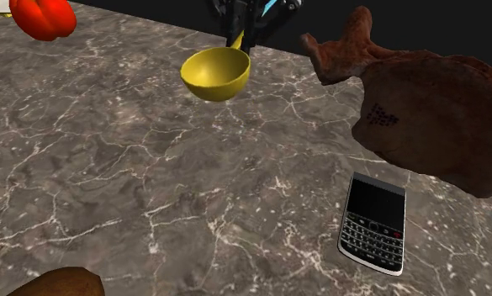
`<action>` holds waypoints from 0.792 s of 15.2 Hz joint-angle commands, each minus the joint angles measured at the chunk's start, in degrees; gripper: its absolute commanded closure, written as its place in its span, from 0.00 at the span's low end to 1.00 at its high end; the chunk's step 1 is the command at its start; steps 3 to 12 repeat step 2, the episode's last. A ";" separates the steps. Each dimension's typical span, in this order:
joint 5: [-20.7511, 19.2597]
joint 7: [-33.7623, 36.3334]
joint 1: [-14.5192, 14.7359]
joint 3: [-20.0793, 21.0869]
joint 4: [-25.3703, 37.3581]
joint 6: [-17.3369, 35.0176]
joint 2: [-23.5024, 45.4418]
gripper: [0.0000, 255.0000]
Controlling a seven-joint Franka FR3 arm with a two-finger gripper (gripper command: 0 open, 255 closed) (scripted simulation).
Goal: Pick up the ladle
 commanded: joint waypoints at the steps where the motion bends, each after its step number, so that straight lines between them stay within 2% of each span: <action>1: 0.13 0.32 -0.17 0.05 3.04 -1.72 1.32 1.00; 12: 0.13 0.32 -0.17 0.05 3.04 -1.72 1.32 1.00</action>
